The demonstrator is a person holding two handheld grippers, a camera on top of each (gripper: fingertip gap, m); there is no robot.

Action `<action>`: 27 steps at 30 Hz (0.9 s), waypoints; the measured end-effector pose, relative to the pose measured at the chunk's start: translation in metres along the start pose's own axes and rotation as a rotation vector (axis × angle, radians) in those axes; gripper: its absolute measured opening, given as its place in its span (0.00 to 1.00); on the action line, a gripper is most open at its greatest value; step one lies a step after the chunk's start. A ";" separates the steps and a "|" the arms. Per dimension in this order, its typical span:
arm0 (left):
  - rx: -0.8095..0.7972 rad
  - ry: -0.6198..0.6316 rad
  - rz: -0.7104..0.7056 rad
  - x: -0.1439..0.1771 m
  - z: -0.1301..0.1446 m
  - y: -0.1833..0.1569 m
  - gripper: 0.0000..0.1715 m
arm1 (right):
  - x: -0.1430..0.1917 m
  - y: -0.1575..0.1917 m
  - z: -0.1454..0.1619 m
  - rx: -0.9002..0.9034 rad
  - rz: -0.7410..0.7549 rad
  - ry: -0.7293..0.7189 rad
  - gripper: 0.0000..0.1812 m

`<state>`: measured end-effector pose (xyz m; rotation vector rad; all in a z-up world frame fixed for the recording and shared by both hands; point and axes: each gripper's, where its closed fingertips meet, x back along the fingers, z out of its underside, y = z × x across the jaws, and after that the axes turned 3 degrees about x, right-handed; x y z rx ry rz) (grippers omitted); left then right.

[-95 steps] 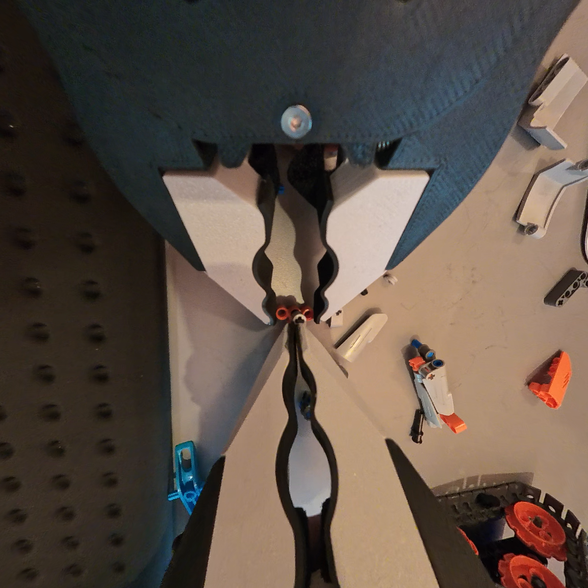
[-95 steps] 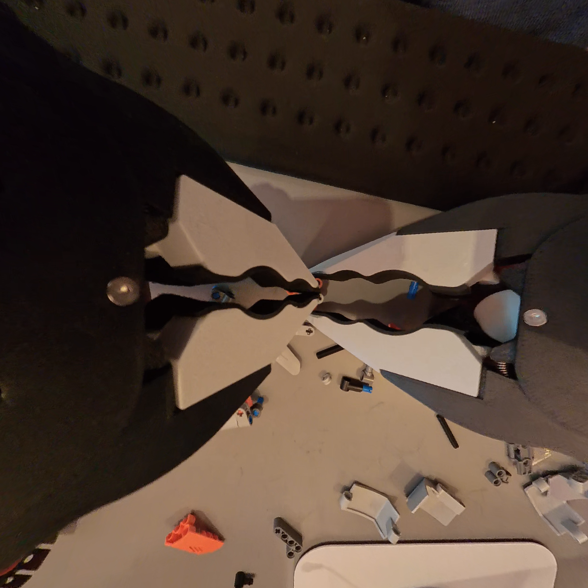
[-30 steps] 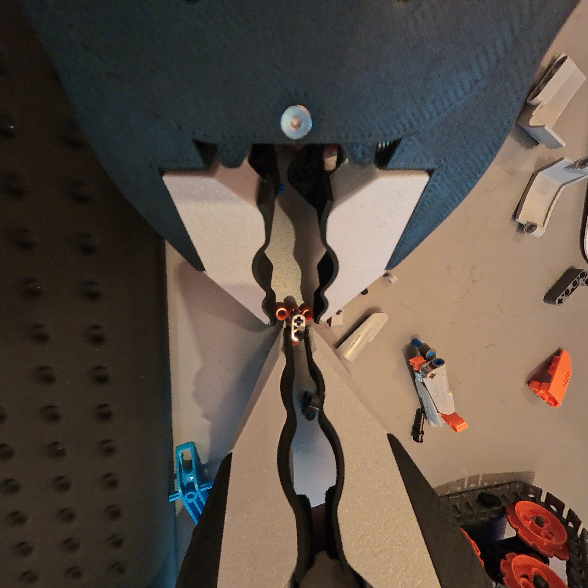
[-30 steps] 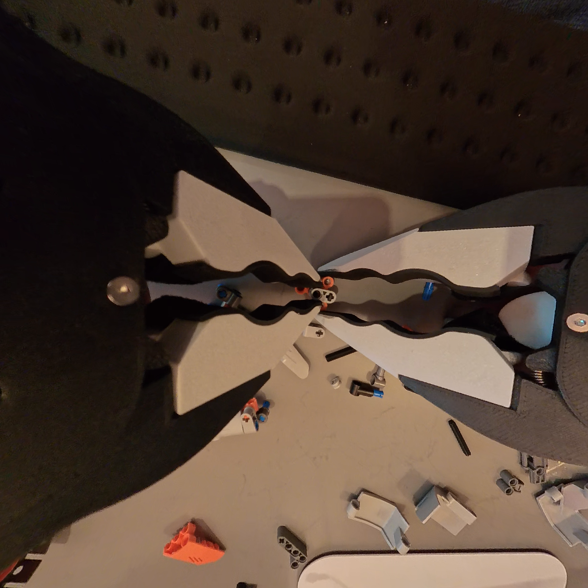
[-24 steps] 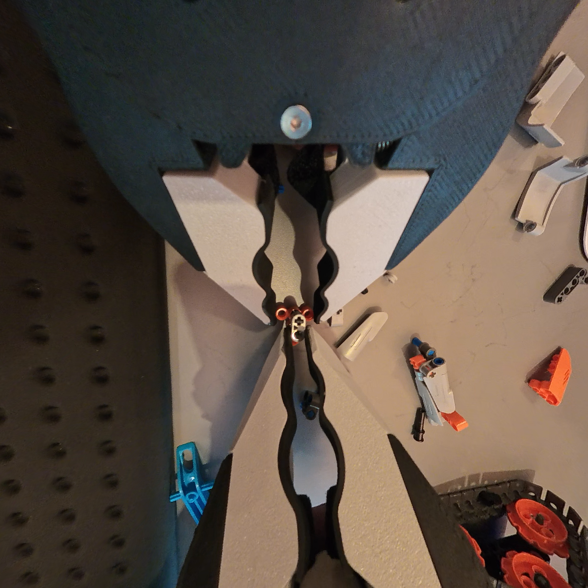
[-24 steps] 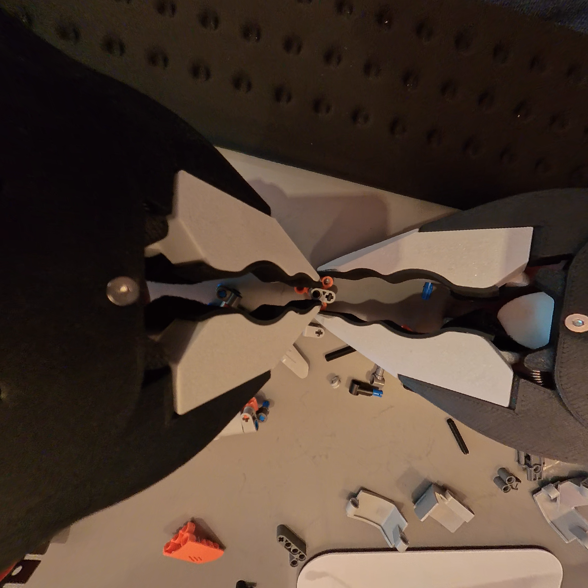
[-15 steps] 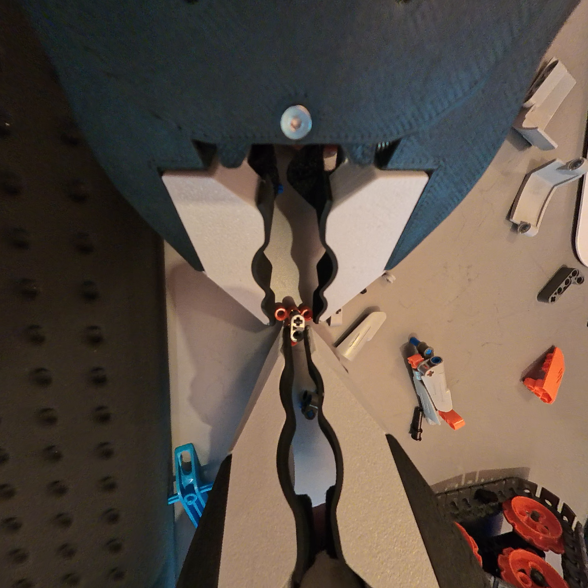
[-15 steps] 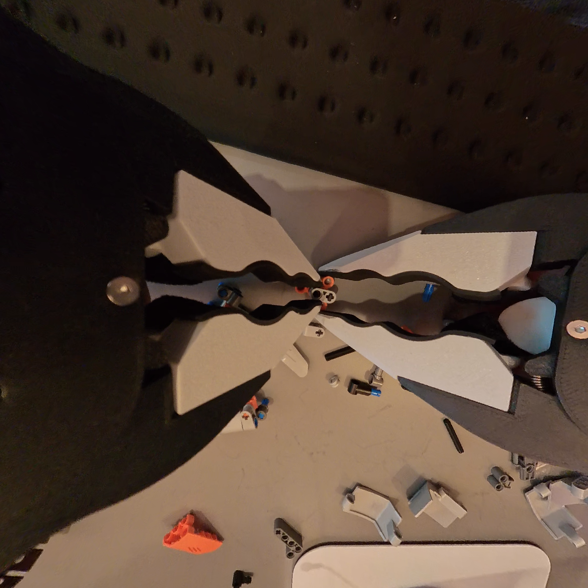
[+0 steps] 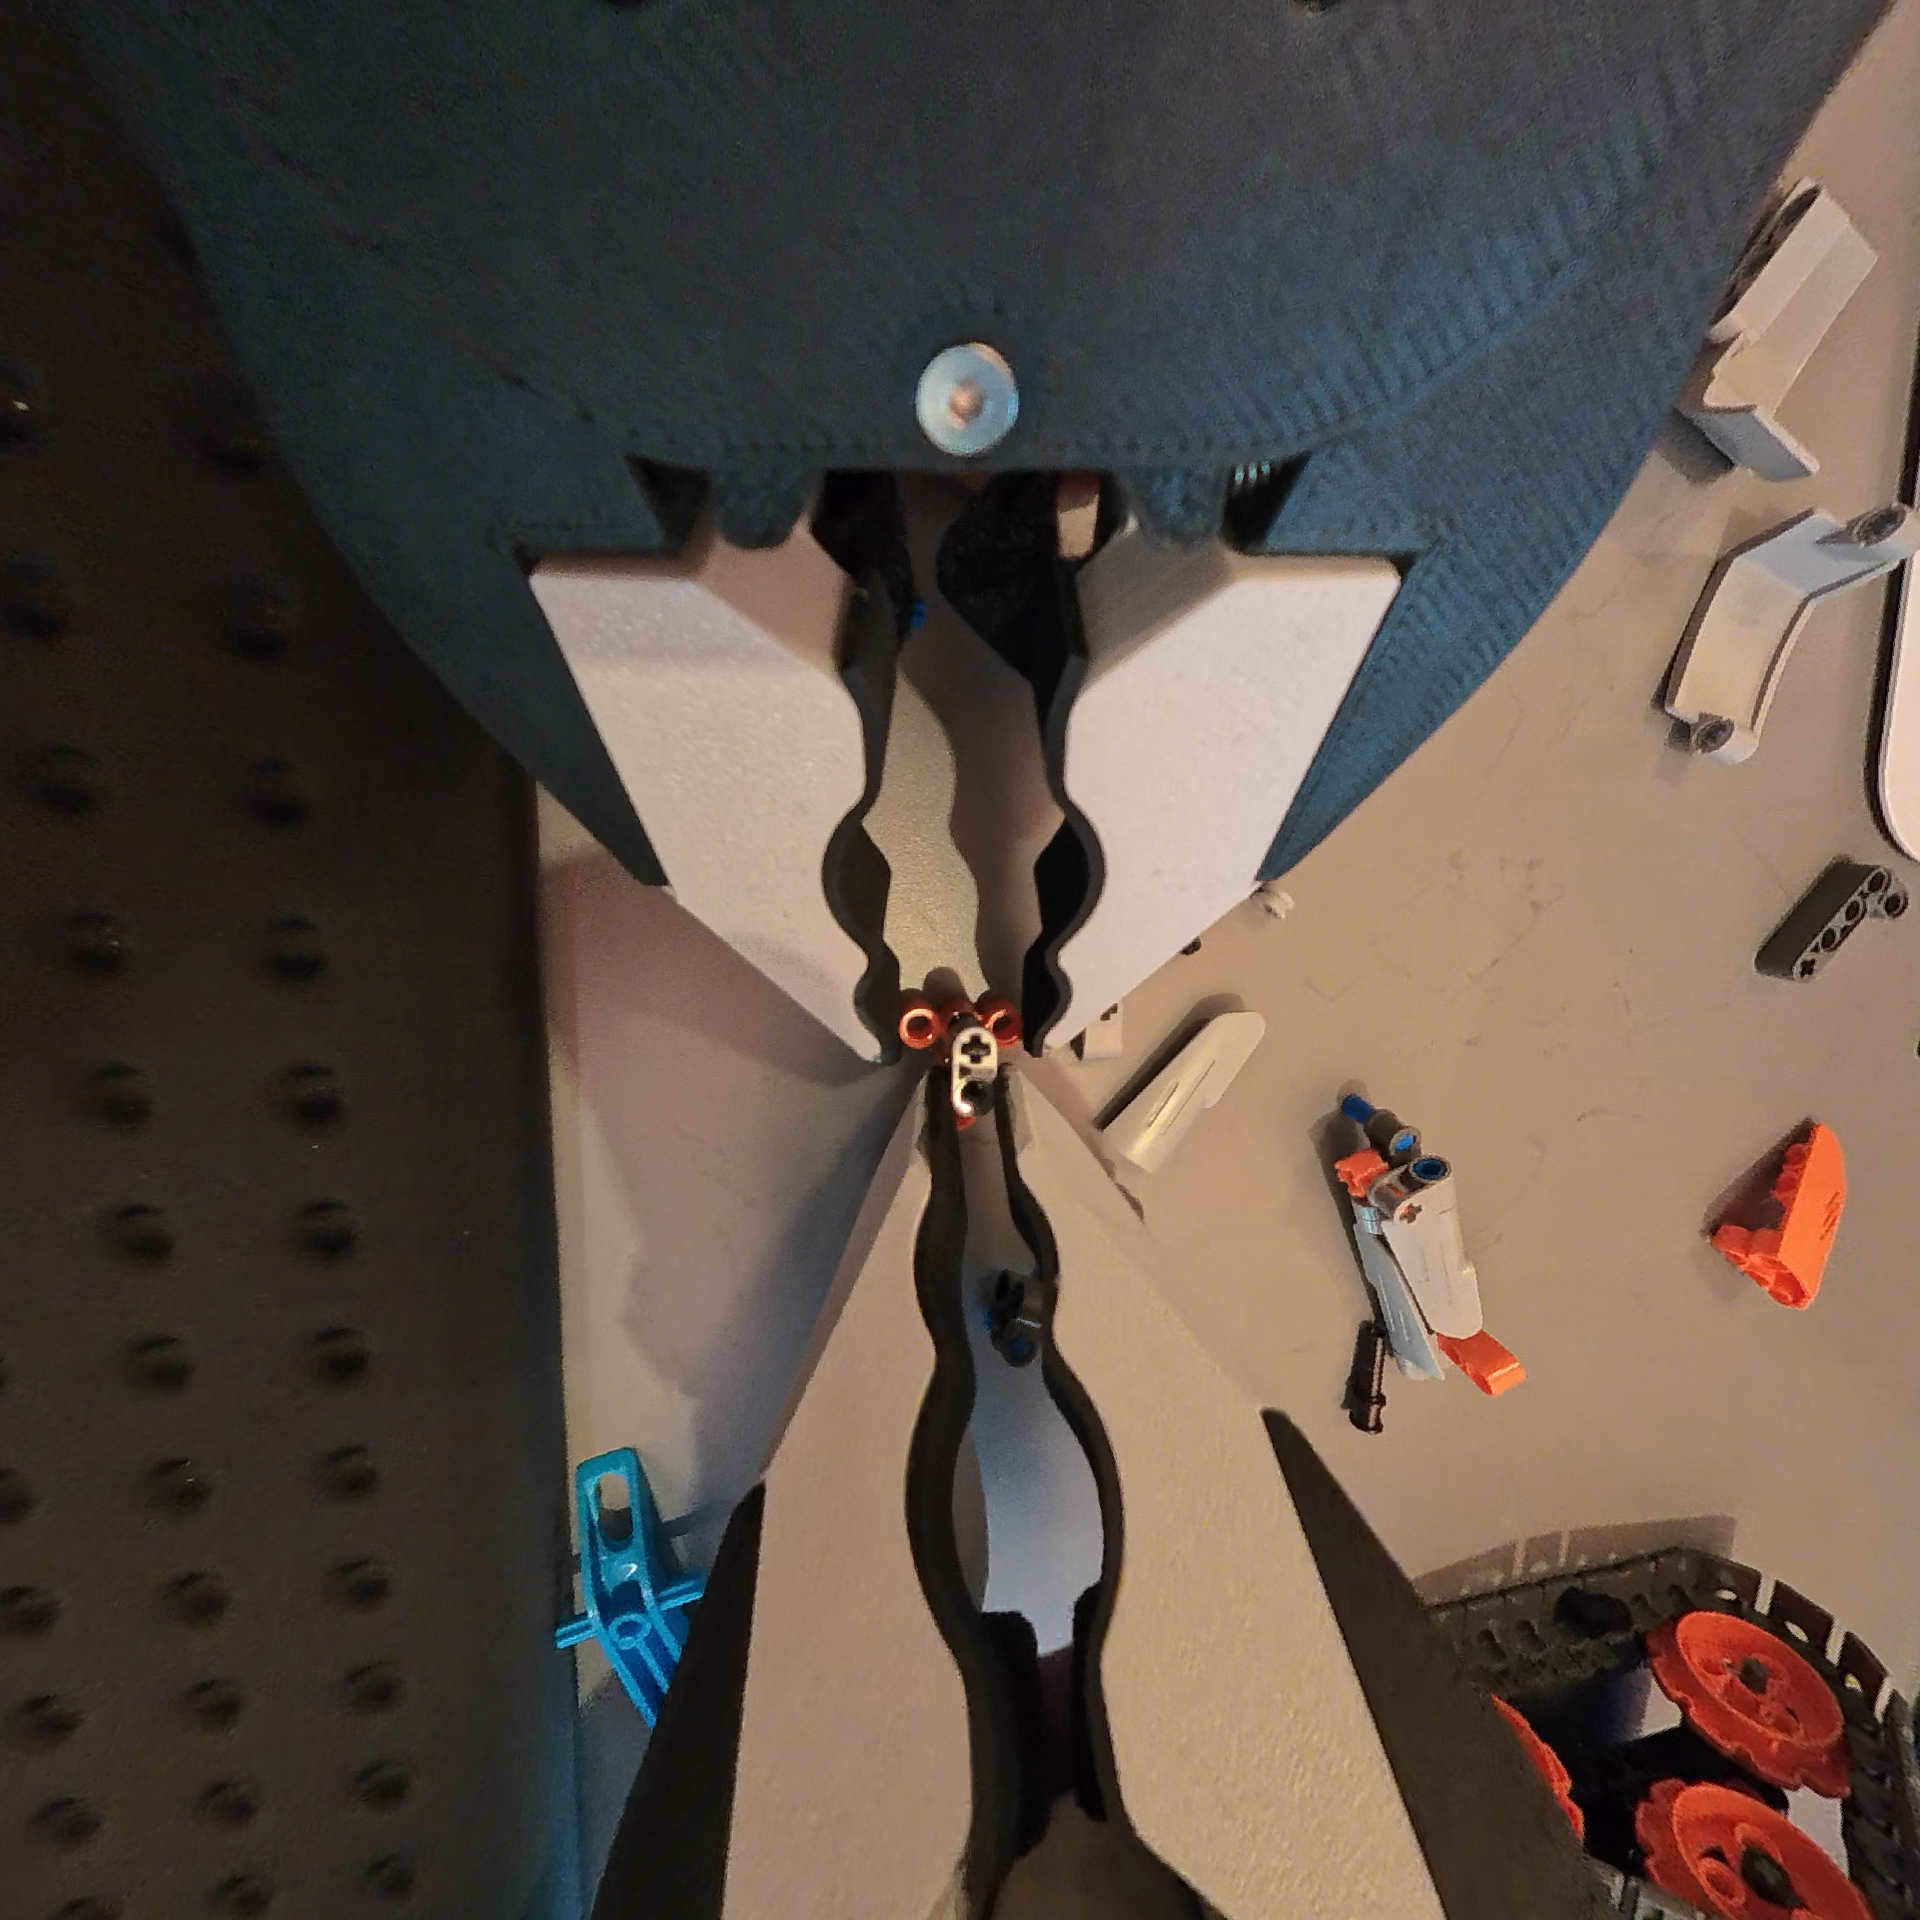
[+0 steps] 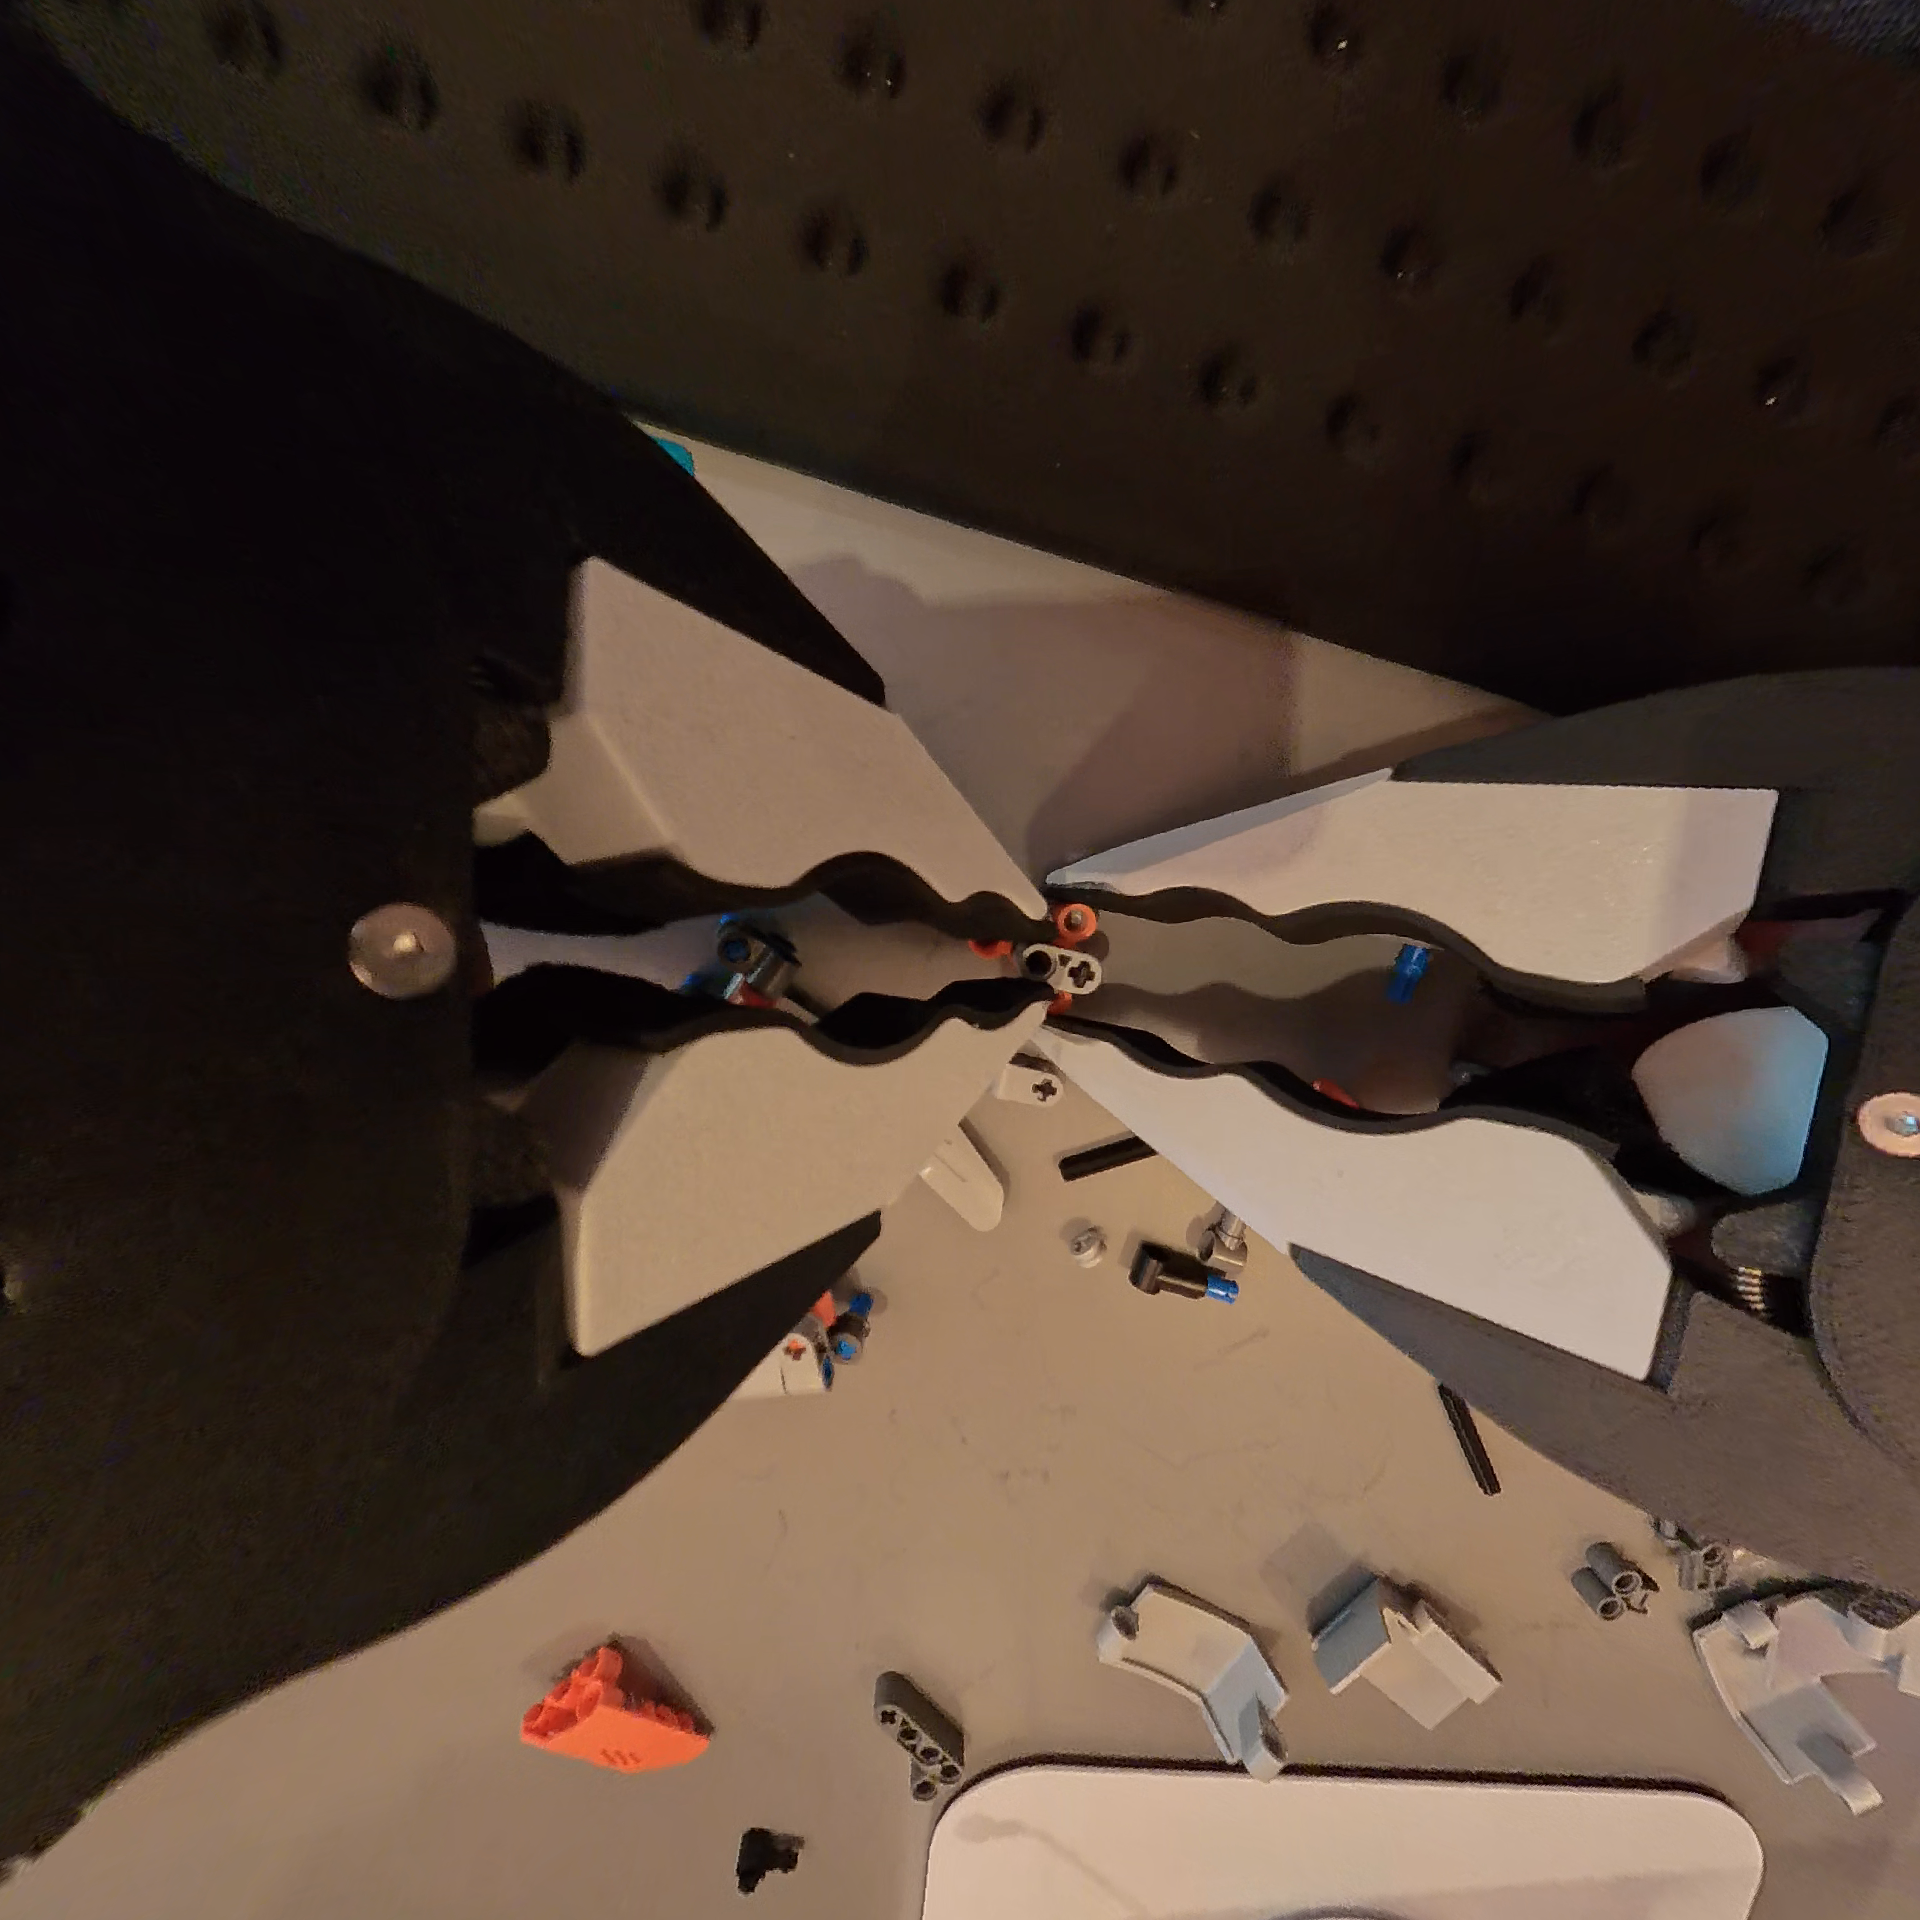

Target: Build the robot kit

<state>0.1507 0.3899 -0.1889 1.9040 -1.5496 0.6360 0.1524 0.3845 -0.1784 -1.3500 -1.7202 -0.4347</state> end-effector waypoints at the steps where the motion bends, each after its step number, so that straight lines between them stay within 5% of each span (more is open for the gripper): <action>1: 0.001 0.000 0.000 0.000 0.000 0.000 0.13 | 0.000 0.000 0.000 0.010 0.006 0.009 0.03; 19: 0.018 0.000 0.010 0.000 0.000 0.000 0.13 | -0.002 -0.001 0.001 0.100 0.140 0.130 0.03; 27: 0.017 0.000 0.015 0.000 0.000 0.000 0.13 | -0.002 0.000 0.001 -0.060 -0.010 0.090 0.03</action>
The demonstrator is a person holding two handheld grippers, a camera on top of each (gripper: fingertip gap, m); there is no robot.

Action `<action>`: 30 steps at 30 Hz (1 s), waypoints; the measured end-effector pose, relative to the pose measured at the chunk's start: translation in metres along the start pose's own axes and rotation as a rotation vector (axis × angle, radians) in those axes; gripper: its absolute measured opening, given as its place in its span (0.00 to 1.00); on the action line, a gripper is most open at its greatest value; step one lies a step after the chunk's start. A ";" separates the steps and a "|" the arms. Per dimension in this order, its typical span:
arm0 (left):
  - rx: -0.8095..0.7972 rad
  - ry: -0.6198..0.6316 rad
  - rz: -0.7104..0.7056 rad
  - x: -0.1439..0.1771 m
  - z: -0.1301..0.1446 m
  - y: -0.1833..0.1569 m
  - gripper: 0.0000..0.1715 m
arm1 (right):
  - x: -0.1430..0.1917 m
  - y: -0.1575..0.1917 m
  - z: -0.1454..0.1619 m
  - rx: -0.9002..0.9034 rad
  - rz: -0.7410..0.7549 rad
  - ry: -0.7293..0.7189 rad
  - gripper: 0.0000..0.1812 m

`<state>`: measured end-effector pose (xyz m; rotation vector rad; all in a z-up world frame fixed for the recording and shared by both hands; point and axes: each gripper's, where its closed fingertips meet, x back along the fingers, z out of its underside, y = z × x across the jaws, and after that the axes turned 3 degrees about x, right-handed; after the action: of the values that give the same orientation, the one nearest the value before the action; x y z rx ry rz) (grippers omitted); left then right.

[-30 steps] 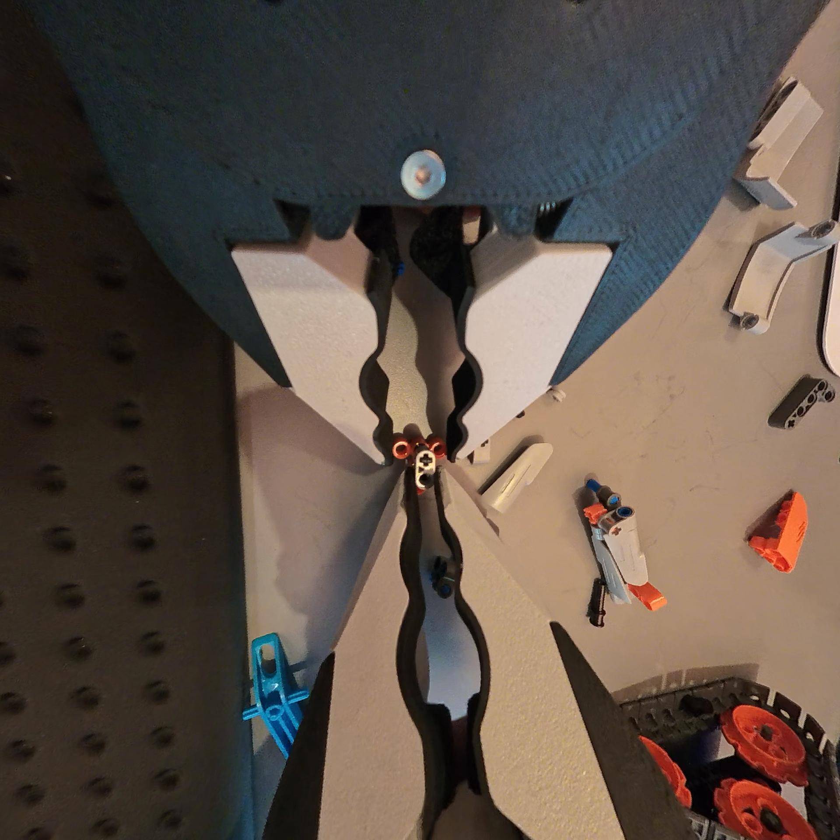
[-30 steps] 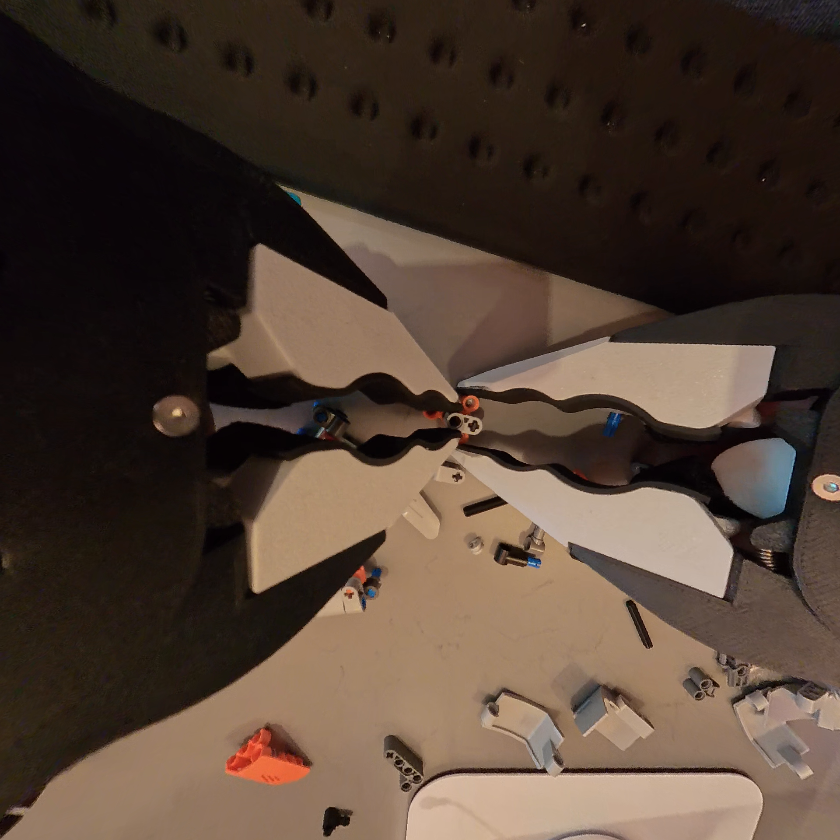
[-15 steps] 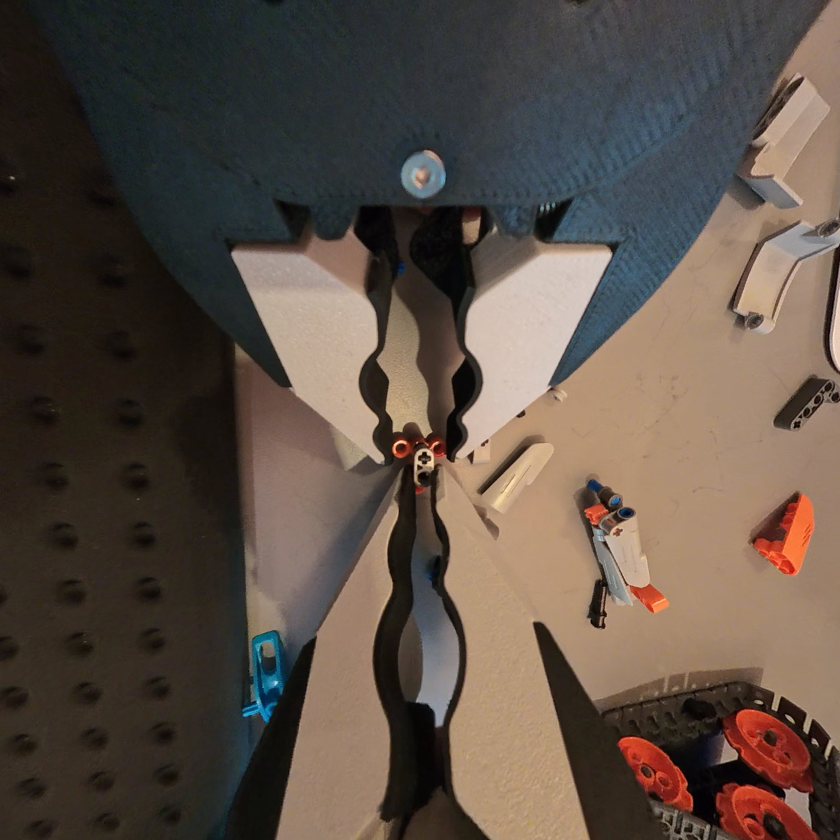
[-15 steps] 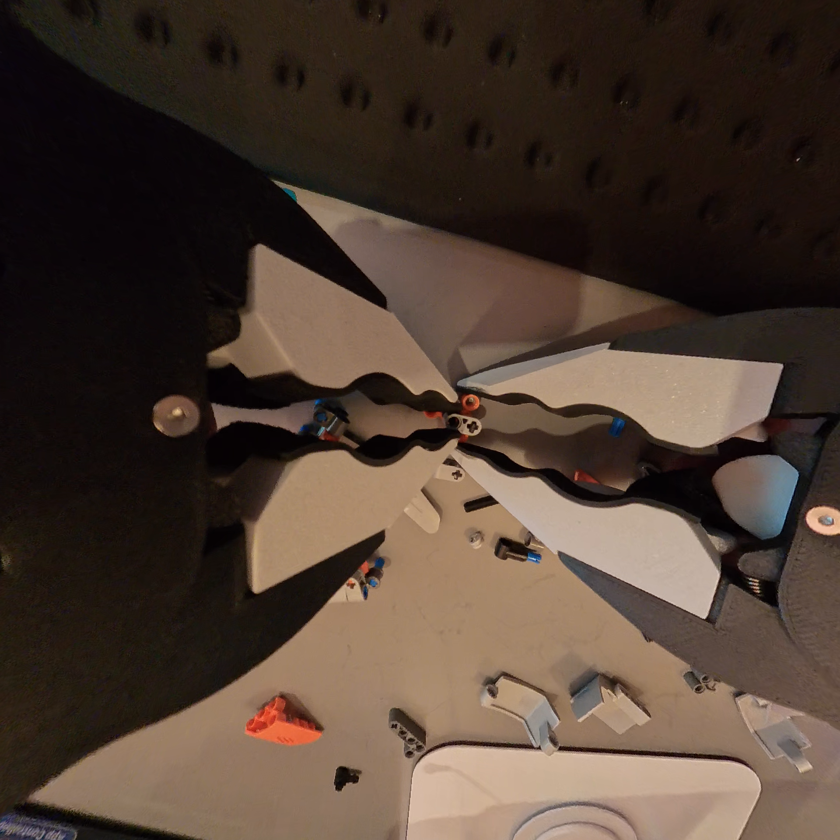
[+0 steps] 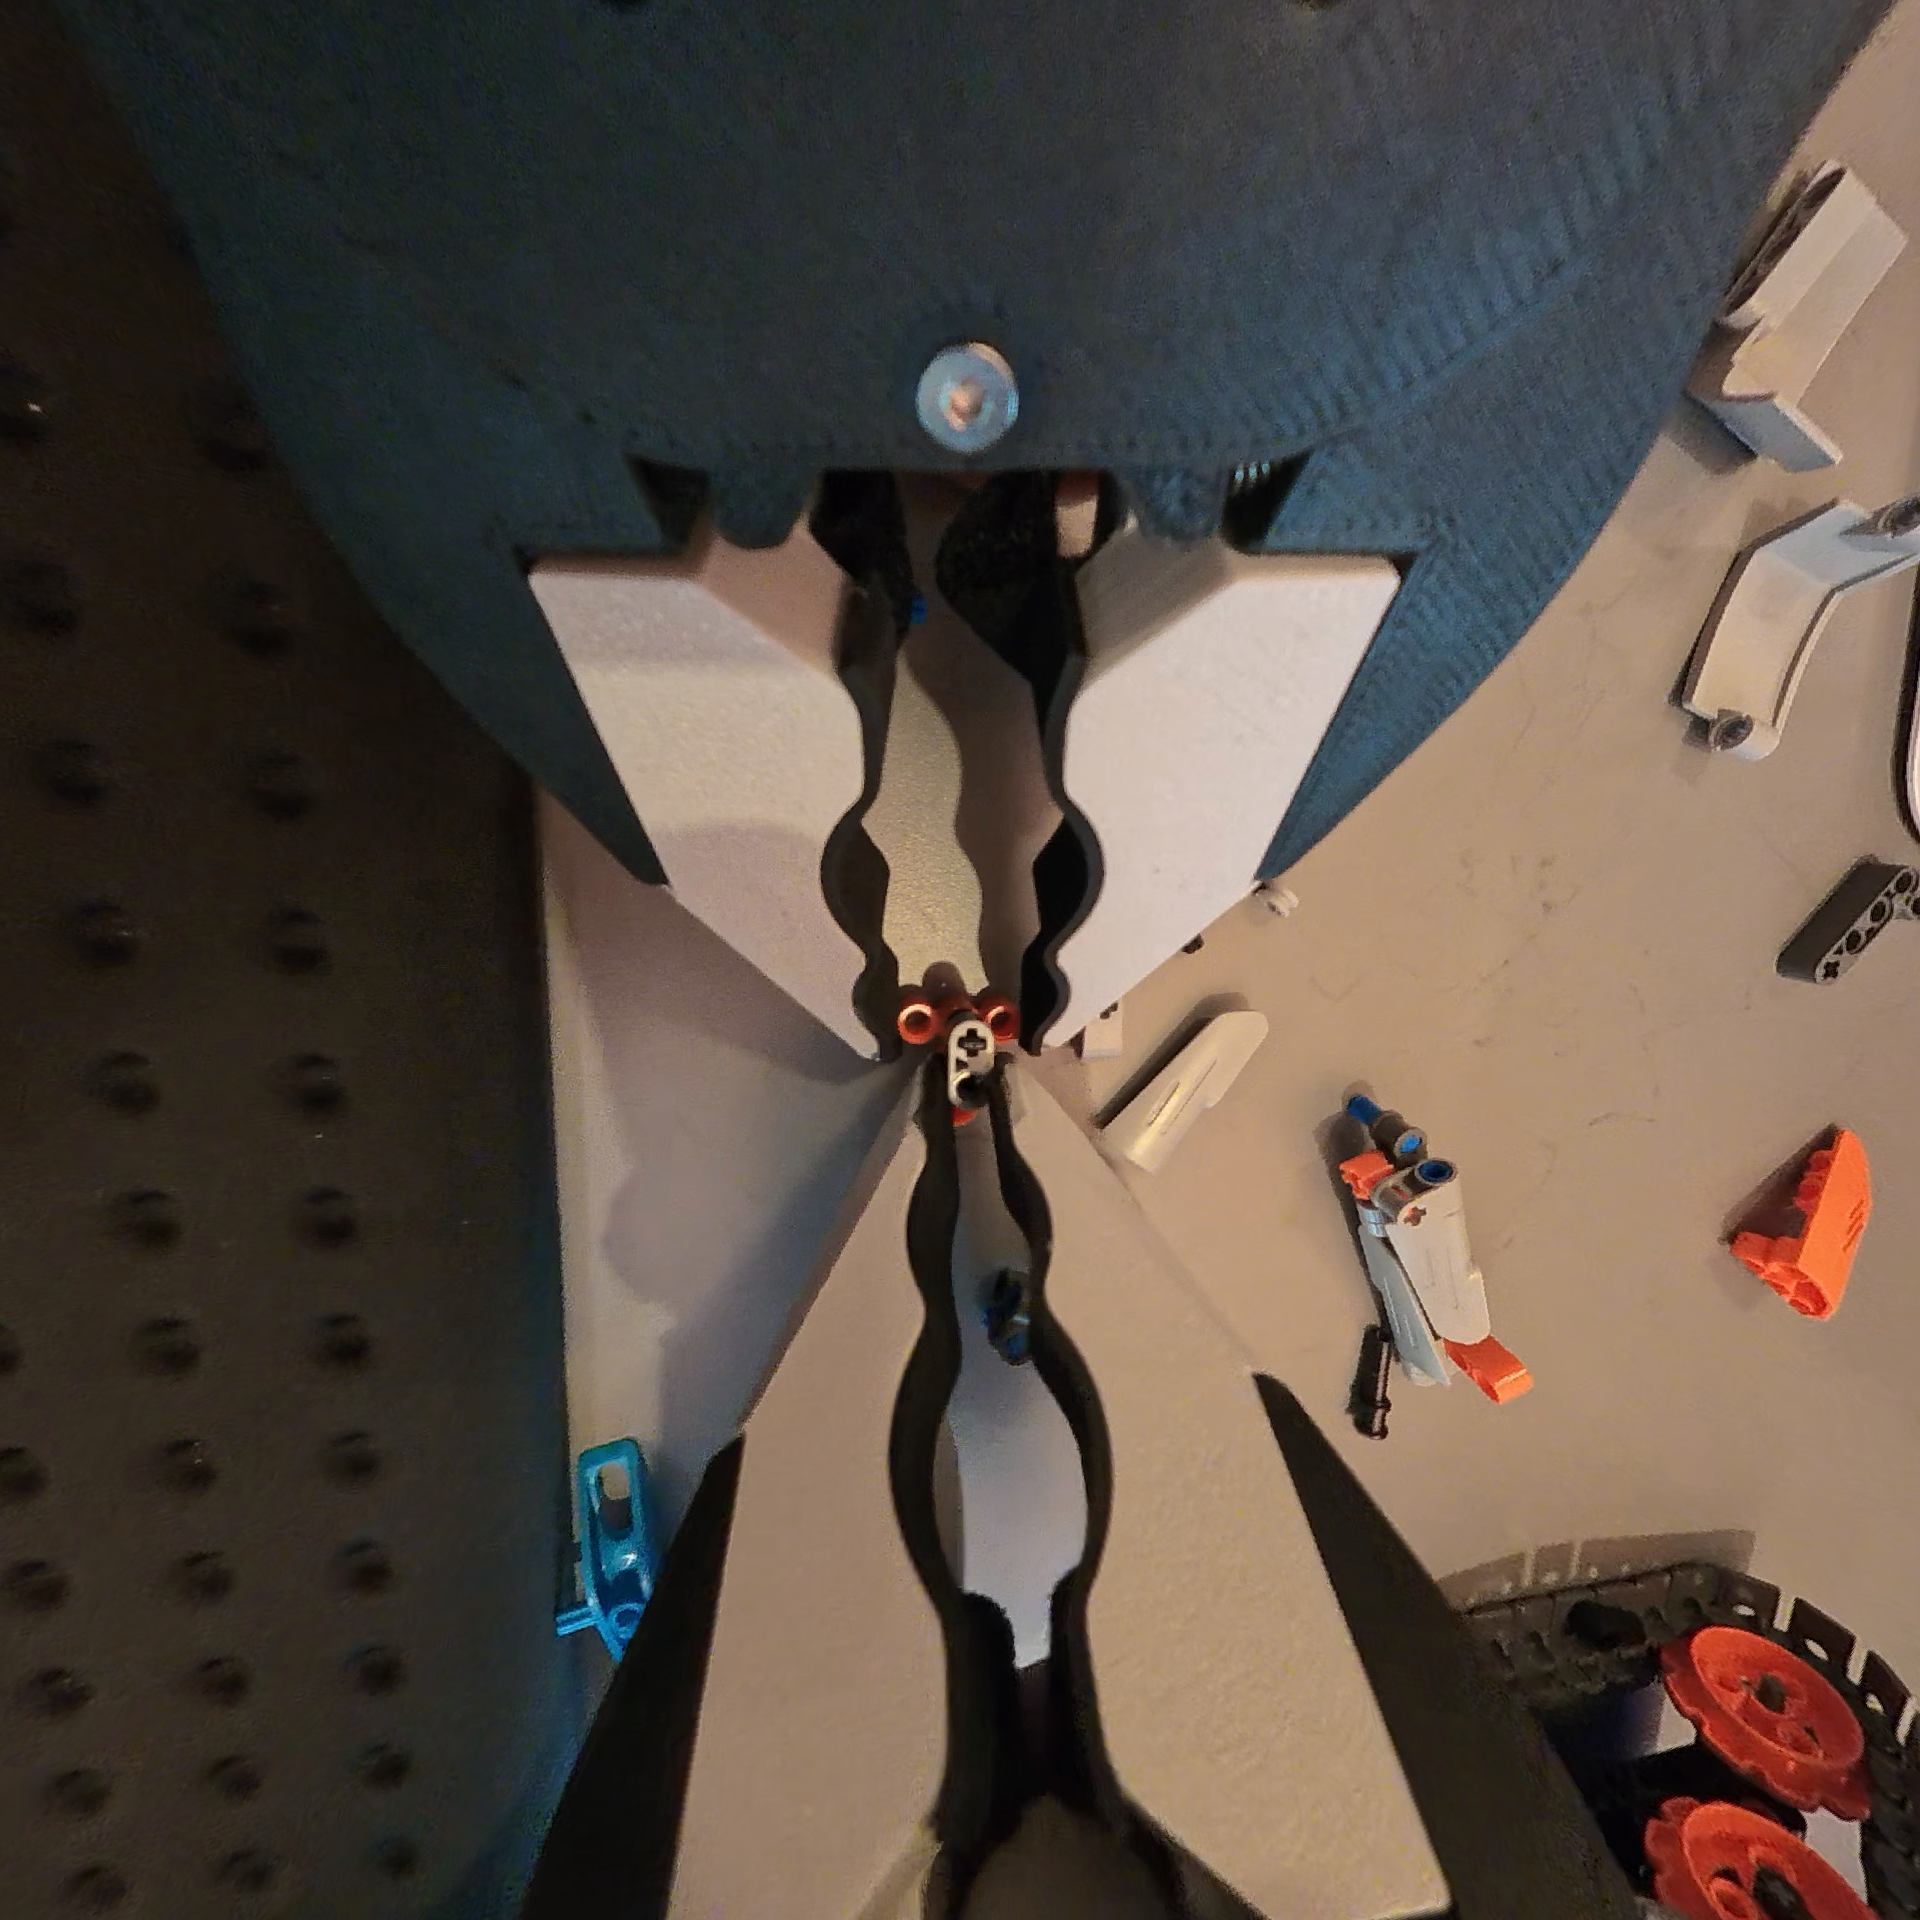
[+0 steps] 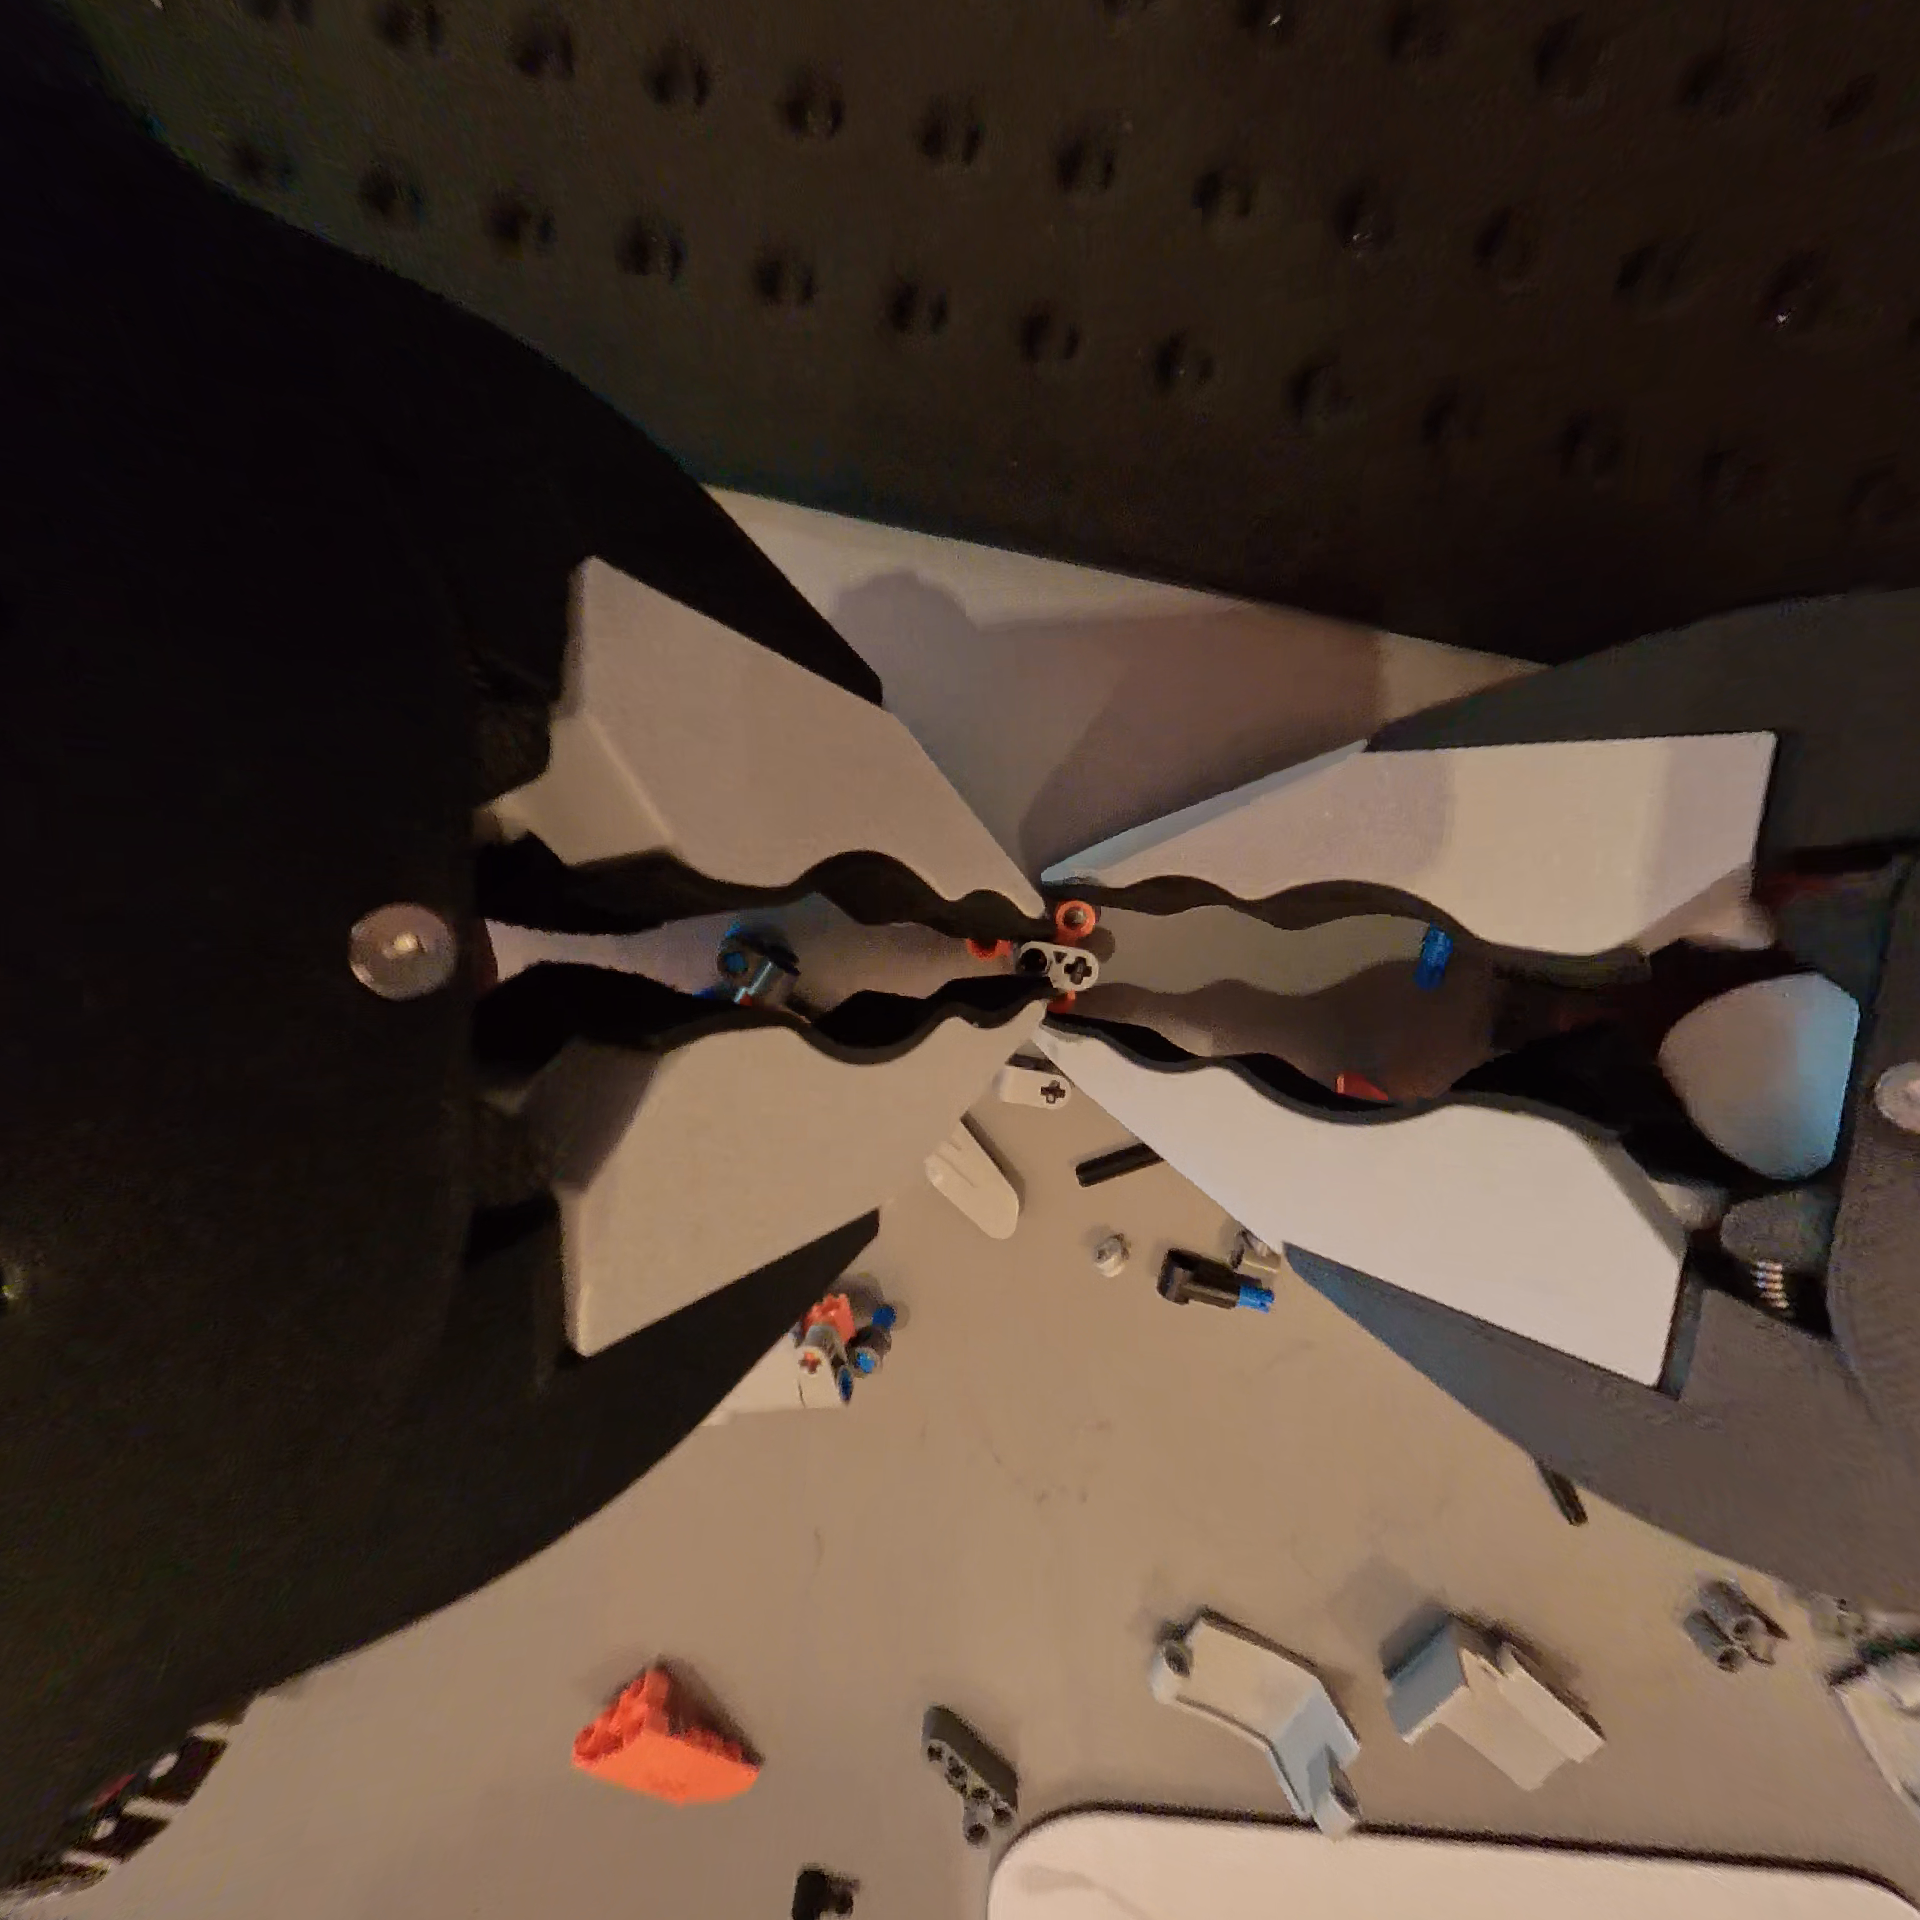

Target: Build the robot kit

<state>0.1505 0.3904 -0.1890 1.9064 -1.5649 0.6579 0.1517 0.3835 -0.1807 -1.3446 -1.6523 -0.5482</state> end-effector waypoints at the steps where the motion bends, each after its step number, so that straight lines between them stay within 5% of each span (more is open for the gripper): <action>1: -0.001 0.001 0.001 0.000 0.000 0.000 0.13 | 0.000 0.000 0.000 -0.018 -0.018 0.003 0.03; 16: -0.007 -0.008 0.020 0.000 0.000 -0.001 0.13 | 0.002 0.002 0.003 -0.041 -0.055 0.000 0.10; 30: -0.019 -0.010 0.021 0.002 0.001 0.000 0.13 | -0.001 0.005 0.013 -0.057 0.016 0.025 0.02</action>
<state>0.1512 0.3883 -0.1887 1.8847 -1.5945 0.6410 0.1519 0.3944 -0.1890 -1.3860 -1.6144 -0.6046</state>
